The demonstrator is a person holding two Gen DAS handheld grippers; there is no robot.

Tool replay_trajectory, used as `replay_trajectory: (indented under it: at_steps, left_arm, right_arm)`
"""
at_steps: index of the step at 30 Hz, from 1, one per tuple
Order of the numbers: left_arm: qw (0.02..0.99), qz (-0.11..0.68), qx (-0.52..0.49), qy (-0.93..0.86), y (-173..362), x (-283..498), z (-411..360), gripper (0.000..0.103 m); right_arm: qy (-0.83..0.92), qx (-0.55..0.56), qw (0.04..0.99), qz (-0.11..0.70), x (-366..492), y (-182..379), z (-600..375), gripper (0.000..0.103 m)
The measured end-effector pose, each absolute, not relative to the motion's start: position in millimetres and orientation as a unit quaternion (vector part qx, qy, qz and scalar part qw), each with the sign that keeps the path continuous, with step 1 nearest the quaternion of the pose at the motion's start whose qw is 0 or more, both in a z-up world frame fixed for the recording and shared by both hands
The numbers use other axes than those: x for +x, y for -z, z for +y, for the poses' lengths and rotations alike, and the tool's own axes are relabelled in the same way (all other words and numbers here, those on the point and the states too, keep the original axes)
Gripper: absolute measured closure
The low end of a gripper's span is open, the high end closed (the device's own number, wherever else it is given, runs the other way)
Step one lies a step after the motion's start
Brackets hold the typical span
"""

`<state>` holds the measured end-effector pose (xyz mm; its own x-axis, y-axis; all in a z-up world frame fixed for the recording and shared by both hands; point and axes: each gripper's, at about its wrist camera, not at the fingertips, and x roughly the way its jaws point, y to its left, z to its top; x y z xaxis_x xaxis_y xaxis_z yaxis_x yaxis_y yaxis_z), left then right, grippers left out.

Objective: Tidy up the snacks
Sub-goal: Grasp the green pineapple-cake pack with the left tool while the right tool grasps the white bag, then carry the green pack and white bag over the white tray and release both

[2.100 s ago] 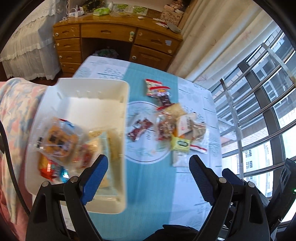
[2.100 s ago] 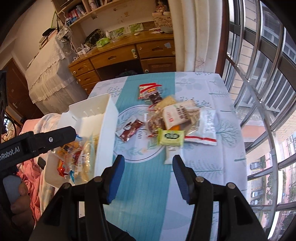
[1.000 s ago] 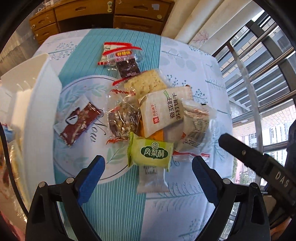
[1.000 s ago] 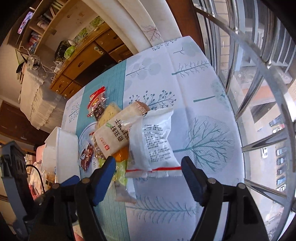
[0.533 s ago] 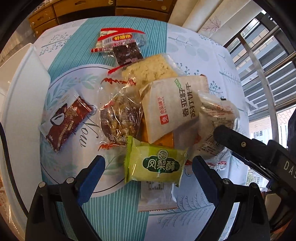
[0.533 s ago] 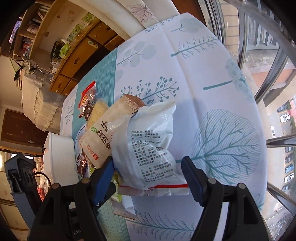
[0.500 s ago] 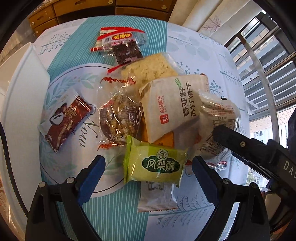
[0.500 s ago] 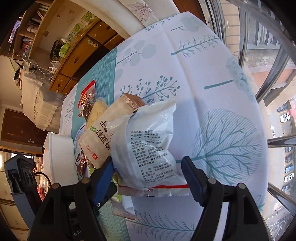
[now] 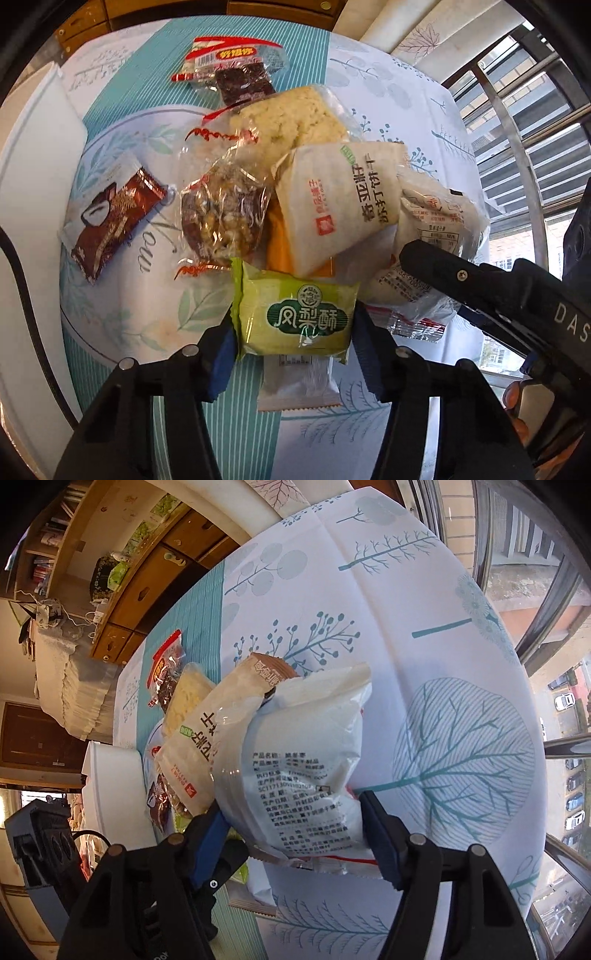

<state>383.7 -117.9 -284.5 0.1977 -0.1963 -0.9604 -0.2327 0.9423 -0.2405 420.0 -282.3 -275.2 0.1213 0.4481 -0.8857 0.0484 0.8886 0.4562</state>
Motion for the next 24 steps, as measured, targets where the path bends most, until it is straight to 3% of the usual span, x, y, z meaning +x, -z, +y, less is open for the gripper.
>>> replay_trajectory:
  at_steps: [14, 24]
  left_arm:
    - [0.765, 0.622, -0.168, -0.011, 230.1, 354.4, -103.9, 0.050]
    - [0.782, 0.597, -0.179, -0.013, 175.6, 316.9, -87.3, 0.050]
  right_arm:
    - [-0.043, 0.204, 0.661, 0.721, 400.0, 268.8, -298.6, 0.036]
    - [-0.047, 0.197, 0.647, 0.735, 367.4, 234.1, -280.2, 0.036]
